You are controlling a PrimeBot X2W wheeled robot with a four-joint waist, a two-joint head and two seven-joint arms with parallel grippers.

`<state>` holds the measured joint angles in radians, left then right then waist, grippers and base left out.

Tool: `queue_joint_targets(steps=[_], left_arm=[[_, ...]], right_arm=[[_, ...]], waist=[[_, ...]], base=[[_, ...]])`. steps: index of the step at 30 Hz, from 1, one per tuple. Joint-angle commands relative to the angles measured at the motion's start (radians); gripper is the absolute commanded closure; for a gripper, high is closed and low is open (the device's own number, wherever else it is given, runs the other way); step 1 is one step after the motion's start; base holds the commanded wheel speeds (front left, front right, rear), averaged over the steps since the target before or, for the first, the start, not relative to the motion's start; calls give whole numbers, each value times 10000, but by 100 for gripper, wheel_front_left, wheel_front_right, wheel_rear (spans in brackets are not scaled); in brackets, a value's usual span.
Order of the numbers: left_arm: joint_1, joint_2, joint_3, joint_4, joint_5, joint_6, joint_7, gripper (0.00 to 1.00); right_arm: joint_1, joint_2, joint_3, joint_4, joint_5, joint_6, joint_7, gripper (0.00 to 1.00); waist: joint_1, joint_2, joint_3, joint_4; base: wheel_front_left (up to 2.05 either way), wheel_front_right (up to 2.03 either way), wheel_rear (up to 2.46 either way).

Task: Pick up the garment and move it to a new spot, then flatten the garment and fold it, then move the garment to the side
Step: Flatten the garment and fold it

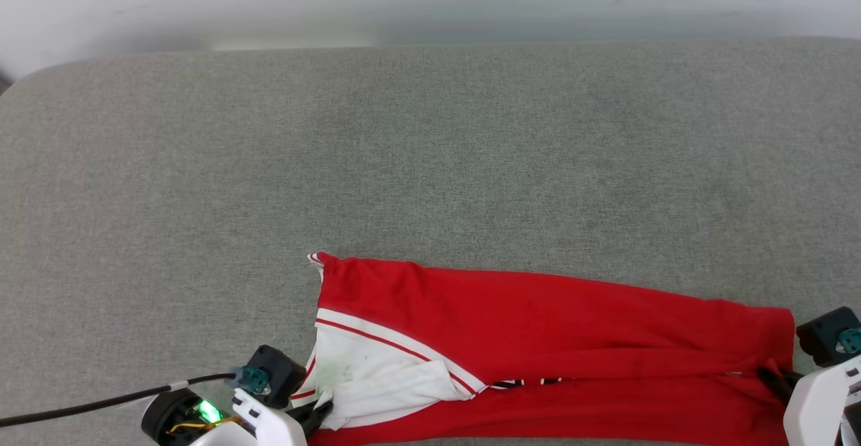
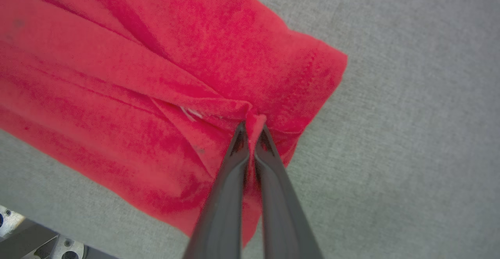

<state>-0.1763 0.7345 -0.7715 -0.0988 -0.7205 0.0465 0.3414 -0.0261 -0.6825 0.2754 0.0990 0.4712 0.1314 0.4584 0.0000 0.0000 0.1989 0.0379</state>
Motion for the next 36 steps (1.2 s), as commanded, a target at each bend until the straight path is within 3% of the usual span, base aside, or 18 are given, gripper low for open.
queue_joint_targets(steps=[1,6,8,9,10,11,18,23,29,33,36], left_arm=[[-92,-63,-46,88,49,-30,-45,100],[-215,-409,-290,708,258,-244,-306,100],[-264,-473,-404,922,336,-325,-331,86],[-307,-497,-453,1006,369,-359,-329,61],[-353,-527,-479,1086,458,-359,-398,24],[-363,-576,-464,1168,482,-340,-494,0],[-312,-874,53,1112,235,-420,-1813,0],[-75,-981,876,836,162,-44,-3477,0],[439,-1225,2065,689,-11,562,-5579,0],[816,-1638,2956,407,215,833,-6029,0],[1106,-2258,4043,-61,632,830,-6074,0]], right_arm=[[-115,21,43,52,89,-14,13,100],[-166,-69,394,237,125,-11,-74,100],[-188,-94,514,265,213,-11,-129,100],[-212,-68,474,315,266,-11,-172,67],[-218,-4,427,396,351,-11,-161,0],[-234,36,440,388,403,-11,-220,0],[-113,310,-351,12,1036,-11,-463,0],[350,621,-1278,-686,1503,-11,-285,0],[1065,1600,-2825,-1586,2016,-11,165,0],[1551,2463,-3914,-1720,1596,-11,549,0],[1652,3248,-4669,-1547,1164,-10,805,0]], waist=[[0,0,16,9],[0,0,26,15],[0,0,22,14],[0,0,24,13],[0,0,3,10],[0,0,-26,9],[0,0,-425,28],[0,0,-677,28],[0,0,-855,108],[0,0,-845,170],[0,0,-750,243]], base=[[0,0,0],[0,0,0],[0,0,0],[0,0,0],[0,0,0],[0,0,0],[0,0,0],[0,0,0],[0,0,0],[0,0,0],[0,0,0]])
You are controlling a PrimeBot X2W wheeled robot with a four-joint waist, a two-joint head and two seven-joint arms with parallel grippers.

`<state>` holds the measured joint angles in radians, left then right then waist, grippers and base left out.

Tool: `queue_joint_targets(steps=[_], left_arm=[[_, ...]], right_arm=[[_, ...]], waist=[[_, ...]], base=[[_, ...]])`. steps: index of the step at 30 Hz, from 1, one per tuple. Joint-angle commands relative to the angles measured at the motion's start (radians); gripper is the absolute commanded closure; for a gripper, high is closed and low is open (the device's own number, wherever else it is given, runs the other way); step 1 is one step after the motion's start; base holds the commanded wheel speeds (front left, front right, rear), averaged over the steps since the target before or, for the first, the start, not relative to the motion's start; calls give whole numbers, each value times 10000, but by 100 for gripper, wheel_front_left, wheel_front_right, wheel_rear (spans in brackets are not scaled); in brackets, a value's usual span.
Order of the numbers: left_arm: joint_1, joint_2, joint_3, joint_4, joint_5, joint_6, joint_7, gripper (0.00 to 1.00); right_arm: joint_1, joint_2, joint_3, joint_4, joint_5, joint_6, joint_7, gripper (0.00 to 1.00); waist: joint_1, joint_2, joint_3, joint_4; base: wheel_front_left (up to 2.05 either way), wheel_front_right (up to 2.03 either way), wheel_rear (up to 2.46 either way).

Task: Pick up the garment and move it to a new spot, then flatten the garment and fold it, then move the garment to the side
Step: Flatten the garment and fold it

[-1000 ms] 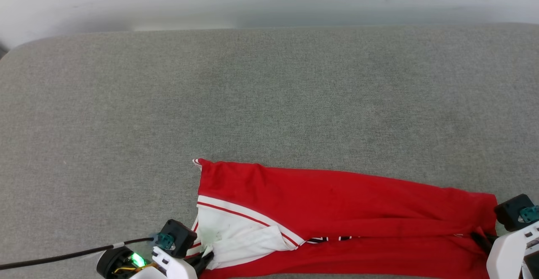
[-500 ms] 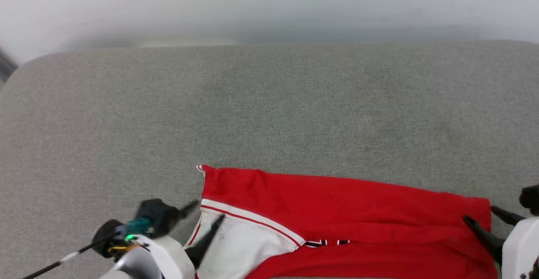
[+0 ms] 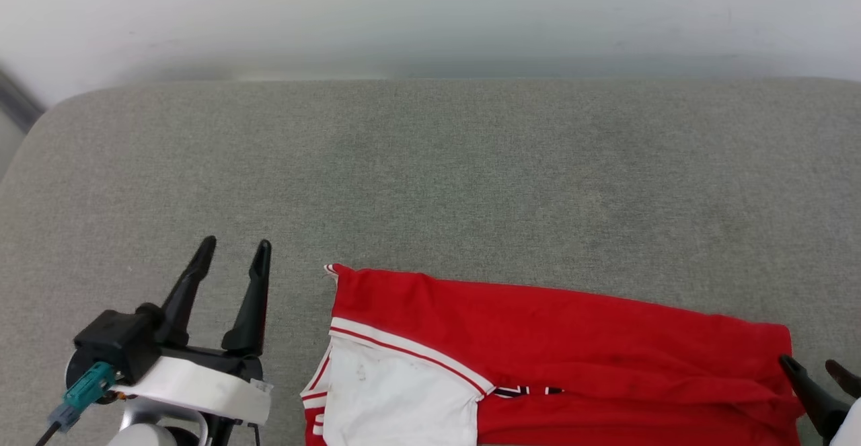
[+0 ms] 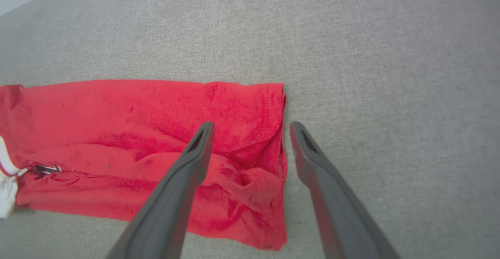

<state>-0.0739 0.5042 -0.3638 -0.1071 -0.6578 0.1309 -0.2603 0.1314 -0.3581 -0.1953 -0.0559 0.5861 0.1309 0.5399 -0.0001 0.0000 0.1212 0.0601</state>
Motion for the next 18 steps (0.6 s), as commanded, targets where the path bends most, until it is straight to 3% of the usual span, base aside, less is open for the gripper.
queue_joint_targets(steps=[1,4,10,14,18], left_arm=[[231,-191,300,-121,221,-105,-57,0],[608,-960,1392,-314,863,-490,-53,0],[1170,-2464,3229,-300,2103,-1684,-54,0],[1198,-3126,3815,-64,2780,-2265,-48,0],[981,-3508,4054,19,3167,-2529,-48,0]], right_arm=[[67,275,-164,93,-66,-6,55,0],[-98,918,-631,354,-367,-4,148,0],[-389,1688,-1237,1148,-659,-6,189,0],[-512,1948,-1411,1788,-681,-6,193,0],[-533,2115,-1317,2499,-682,-7,197,0]], waist=[[1,0,61,46],[1,0,182,132],[1,0,413,282],[1,0,541,383],[1,0,644,491]], base=[[0,0,0],[0,0,0],[0,0,0],[0,0,0],[0,0,0]])
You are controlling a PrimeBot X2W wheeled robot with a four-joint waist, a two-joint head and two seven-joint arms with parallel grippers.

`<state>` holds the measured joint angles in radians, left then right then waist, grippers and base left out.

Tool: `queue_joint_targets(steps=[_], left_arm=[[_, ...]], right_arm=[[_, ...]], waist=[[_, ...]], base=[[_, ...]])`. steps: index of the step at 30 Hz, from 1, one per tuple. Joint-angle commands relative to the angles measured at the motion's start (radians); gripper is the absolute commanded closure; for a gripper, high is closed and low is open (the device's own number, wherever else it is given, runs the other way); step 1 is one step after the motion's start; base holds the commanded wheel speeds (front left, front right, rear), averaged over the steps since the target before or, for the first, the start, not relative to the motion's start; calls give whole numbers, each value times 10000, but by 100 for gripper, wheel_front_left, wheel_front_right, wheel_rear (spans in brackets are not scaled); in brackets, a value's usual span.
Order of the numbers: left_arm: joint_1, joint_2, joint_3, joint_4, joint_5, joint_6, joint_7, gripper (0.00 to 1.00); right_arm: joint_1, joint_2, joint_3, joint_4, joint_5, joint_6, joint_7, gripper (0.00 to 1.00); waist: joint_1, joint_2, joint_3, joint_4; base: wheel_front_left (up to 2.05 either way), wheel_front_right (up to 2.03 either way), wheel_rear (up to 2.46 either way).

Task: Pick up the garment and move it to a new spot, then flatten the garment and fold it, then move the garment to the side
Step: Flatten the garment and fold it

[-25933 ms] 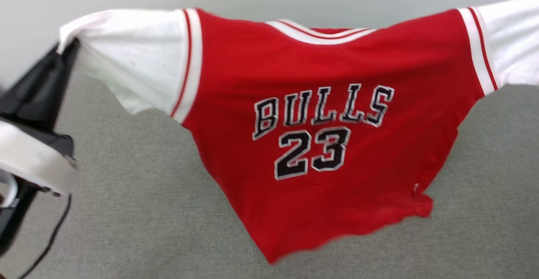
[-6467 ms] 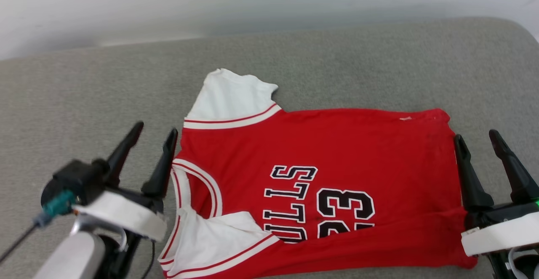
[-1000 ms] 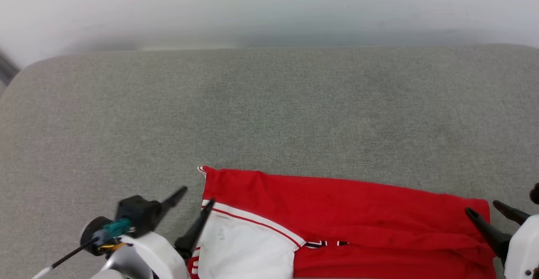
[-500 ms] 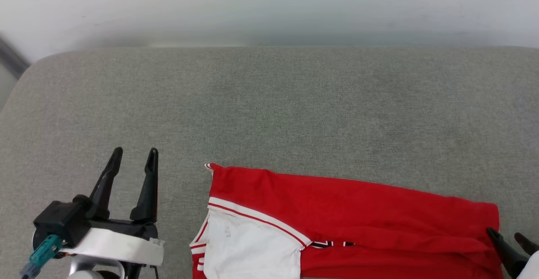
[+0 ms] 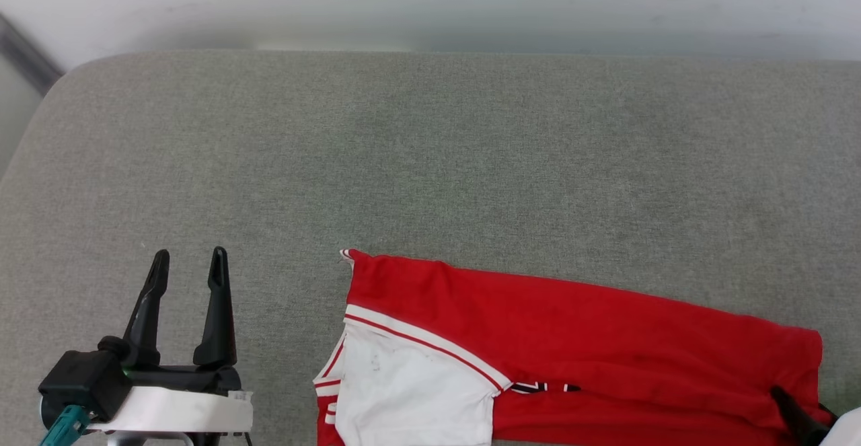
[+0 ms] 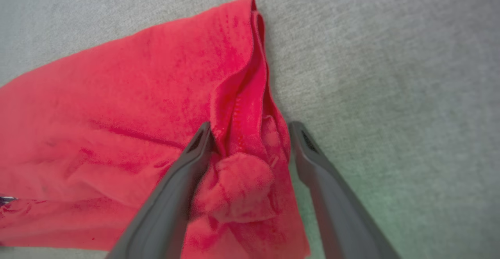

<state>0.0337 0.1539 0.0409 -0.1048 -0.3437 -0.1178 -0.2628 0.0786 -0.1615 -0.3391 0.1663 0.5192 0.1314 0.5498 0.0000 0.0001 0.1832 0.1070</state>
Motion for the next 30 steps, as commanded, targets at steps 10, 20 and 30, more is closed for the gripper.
queue_joint_targets(steps=[10,20,30], left_arm=[[-318,-61,-69,105,391,-125,-24,0],[-181,78,-340,223,456,-128,-25,0],[-55,122,-473,316,513,-130,-25,0]], right_arm=[[97,680,1464,966,421,53,-130,27],[-100,89,1554,706,282,3,-996,100],[-363,-723,297,836,-192,-19,-1544,100]], waist=[[0,-1,117,83],[0,-1,-67,-72],[0,-1,-182,-292]], base=[[0,0,0],[0,0,0],[0,0,0]])
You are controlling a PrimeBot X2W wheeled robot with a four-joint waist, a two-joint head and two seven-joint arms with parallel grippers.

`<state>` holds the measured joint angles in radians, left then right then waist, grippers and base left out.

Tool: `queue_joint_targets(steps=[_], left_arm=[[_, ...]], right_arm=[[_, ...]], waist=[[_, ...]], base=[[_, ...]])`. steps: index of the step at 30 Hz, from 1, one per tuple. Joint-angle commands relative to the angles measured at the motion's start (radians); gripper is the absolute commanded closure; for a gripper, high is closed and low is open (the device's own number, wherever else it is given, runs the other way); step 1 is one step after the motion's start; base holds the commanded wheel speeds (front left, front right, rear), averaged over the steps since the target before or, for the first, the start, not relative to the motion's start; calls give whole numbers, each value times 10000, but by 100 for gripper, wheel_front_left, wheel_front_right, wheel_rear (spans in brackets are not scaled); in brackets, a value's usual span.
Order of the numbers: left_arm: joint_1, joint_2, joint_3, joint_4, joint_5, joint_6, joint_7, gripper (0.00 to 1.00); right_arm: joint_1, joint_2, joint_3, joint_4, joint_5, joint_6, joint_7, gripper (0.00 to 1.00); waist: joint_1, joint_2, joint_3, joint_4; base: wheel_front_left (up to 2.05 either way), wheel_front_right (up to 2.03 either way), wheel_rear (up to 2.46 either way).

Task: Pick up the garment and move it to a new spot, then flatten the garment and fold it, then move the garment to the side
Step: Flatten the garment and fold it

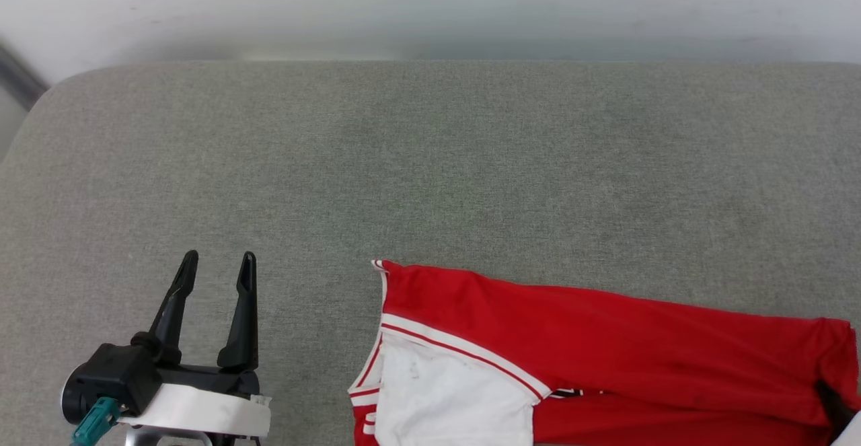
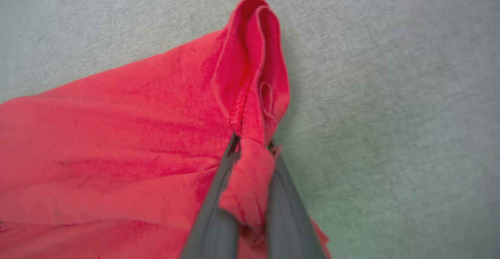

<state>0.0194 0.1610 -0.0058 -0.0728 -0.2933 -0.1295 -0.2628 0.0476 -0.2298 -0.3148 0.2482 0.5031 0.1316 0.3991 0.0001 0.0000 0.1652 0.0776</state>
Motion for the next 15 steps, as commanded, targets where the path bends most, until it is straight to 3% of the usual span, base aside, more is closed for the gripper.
queue_joint_targets(steps=[1,6,15], left_arm=[[84,58,-27,17,27,-13,-25,0],[58,52,-90,81,52,-13,-25,0],[102,-48,-186,203,71,-13,-25,0]], right_arm=[[-107,-78,-80,41,-18,-18,-27,100],[-284,-290,-469,-122,-104,-16,72,100],[244,99,439,-2126,379,-12,1101,100]], waist=[[-1,0,-9,-19],[-1,0,-24,-78],[-1,0,-175,17]], base=[[0,0,0],[0,0,0],[0,0,0]])
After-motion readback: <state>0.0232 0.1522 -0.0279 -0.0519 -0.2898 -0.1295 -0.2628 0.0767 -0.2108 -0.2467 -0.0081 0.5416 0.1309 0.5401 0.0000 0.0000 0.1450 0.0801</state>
